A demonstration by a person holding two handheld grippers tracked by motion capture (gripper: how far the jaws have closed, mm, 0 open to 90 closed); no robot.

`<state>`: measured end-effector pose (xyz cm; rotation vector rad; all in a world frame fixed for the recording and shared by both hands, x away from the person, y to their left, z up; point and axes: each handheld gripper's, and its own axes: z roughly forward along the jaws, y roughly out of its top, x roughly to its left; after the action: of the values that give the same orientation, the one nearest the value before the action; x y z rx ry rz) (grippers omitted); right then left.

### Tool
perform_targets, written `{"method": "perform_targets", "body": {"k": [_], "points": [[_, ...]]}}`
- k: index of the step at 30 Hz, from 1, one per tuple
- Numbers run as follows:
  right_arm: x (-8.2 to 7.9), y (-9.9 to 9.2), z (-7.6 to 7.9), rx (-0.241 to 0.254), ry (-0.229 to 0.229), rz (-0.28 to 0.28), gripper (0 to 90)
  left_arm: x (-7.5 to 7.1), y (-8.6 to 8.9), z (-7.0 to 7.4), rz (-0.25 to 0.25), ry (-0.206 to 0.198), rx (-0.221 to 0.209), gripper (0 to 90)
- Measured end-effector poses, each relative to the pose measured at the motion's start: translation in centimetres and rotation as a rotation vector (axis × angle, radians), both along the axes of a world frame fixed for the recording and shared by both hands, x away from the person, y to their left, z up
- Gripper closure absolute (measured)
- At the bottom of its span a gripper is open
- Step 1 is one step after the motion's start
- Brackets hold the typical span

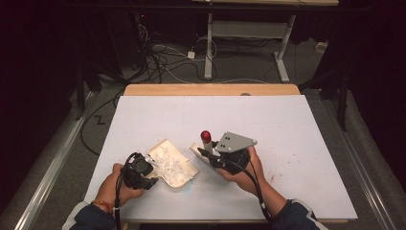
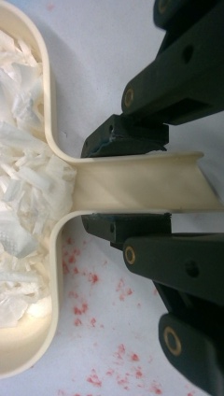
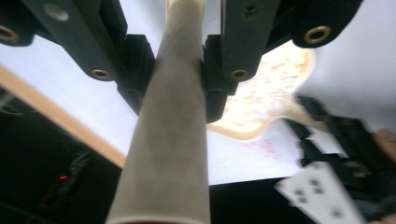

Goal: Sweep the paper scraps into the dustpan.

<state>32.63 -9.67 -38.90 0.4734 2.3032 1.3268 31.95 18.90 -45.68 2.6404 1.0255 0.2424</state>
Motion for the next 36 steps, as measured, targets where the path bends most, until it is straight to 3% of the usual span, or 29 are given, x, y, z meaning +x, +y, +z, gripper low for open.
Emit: {"method": "perform_targets", "body": {"k": [3,11,14,23,25,28,31,36], "points": [[-0.5,1.4,-0.3,-0.017,-0.019,0.019,70.2,-0.2,-0.3,0.1,-0.002,-0.002,0.001,62.9],[-0.6,3.4,0.0,0.050,0.010,0.085,70.3,-0.1,-0.5,-0.1,0.010,-0.007,-0.028,62.9],[-0.6,3.2,0.5,0.081,0.024,0.091,70.3,-0.2,-0.4,0.0,0.012,-0.006,-0.046,62.9],[-0.7,1.1,2.2,0.116,-0.019,0.045,70.3,-0.2,-0.5,-0.2,0.015,-0.003,-0.038,62.8],[-0.7,0.2,2.5,0.110,-0.040,0.022,70.3,-0.2,-0.6,-0.2,0.015,-0.003,-0.037,62.8],[-0.8,-0.2,2.5,0.096,-0.031,0.008,70.3,-0.2,-0.6,-0.2,0.015,-0.001,-0.031,62.8],[-0.9,-0.7,1.9,0.056,-0.039,-0.014,70.3,-0.2,-0.7,-0.2,0.017,-0.003,-0.030,62.8],[-0.9,-1.0,1.2,0.050,-0.029,-0.025,70.3,-0.2,-0.7,-0.3,0.021,-0.002,-0.029,62.8]]}}
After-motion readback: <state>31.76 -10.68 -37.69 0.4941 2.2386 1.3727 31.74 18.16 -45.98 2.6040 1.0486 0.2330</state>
